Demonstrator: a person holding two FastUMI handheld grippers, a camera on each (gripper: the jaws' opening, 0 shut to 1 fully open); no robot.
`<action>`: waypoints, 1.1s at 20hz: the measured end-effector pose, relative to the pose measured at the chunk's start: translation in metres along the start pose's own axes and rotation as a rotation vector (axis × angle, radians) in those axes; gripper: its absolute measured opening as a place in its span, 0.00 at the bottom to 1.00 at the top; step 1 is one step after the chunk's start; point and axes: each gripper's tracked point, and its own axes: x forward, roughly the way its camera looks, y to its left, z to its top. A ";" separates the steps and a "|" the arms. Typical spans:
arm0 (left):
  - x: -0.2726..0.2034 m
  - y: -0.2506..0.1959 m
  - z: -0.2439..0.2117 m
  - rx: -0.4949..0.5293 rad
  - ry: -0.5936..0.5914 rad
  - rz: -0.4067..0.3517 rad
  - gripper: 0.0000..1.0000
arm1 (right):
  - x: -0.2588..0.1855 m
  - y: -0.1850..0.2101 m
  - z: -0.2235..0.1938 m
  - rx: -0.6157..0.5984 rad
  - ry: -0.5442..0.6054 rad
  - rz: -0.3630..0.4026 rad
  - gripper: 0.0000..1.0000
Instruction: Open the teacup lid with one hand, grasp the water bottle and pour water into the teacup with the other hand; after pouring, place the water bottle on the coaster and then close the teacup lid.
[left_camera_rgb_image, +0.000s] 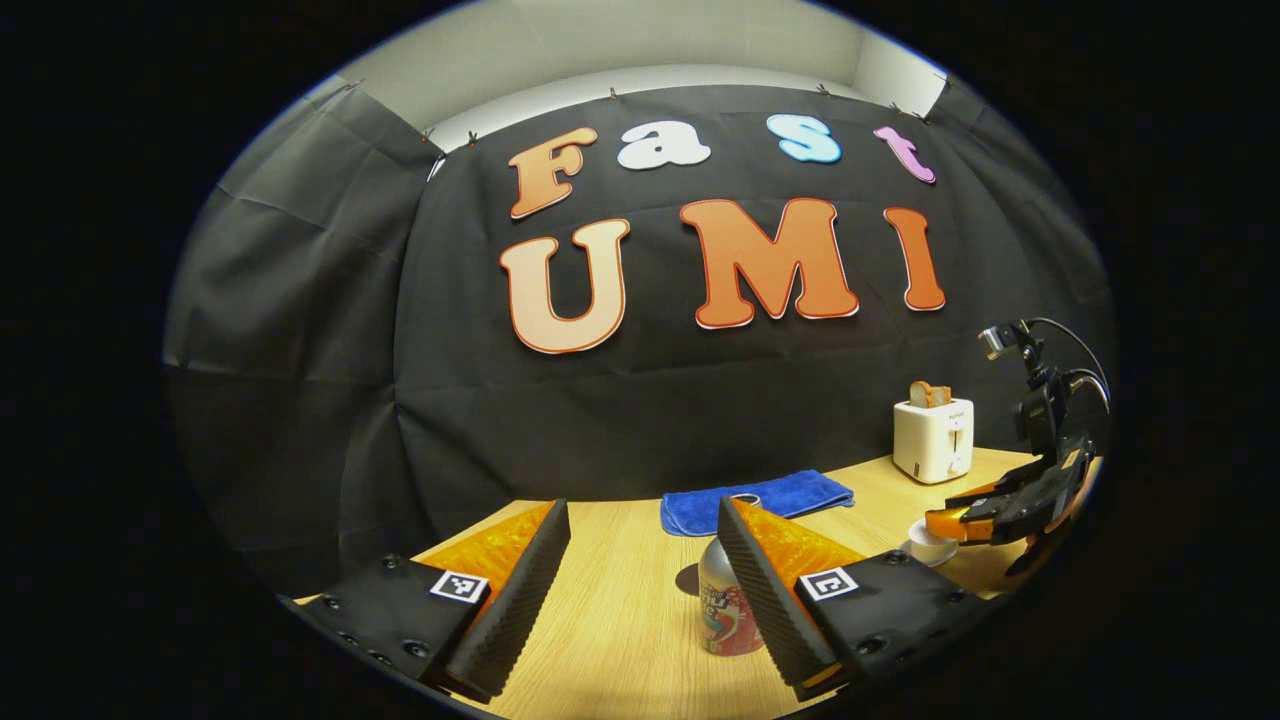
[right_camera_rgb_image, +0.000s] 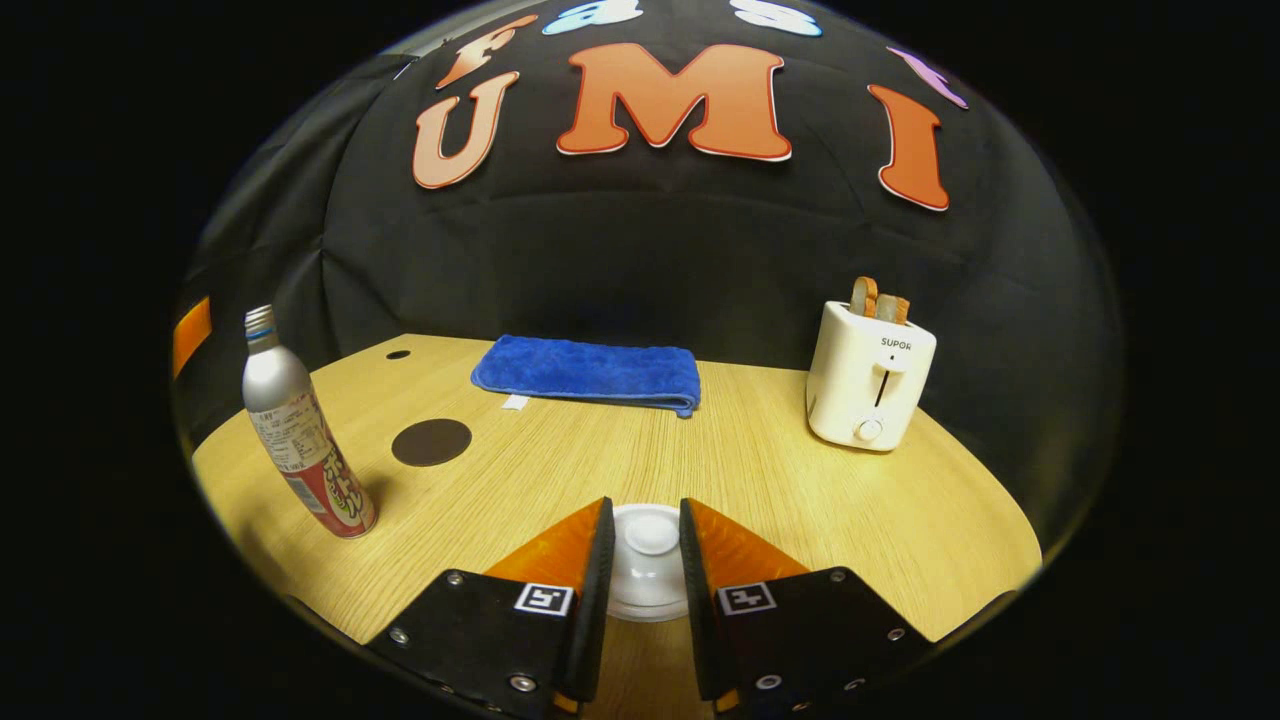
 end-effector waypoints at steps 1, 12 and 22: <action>0.001 0.000 -0.001 -0.002 0.002 0.001 0.95 | 0.000 0.000 0.000 -0.011 -0.003 -0.006 0.34; 0.002 -0.003 -0.011 0.003 0.031 -0.005 0.95 | 0.000 -0.002 0.002 -0.073 -0.031 -0.011 0.22; 0.009 -0.030 -0.032 -0.018 0.067 -0.099 0.98 | -0.013 -0.001 0.022 0.008 -0.109 0.028 0.22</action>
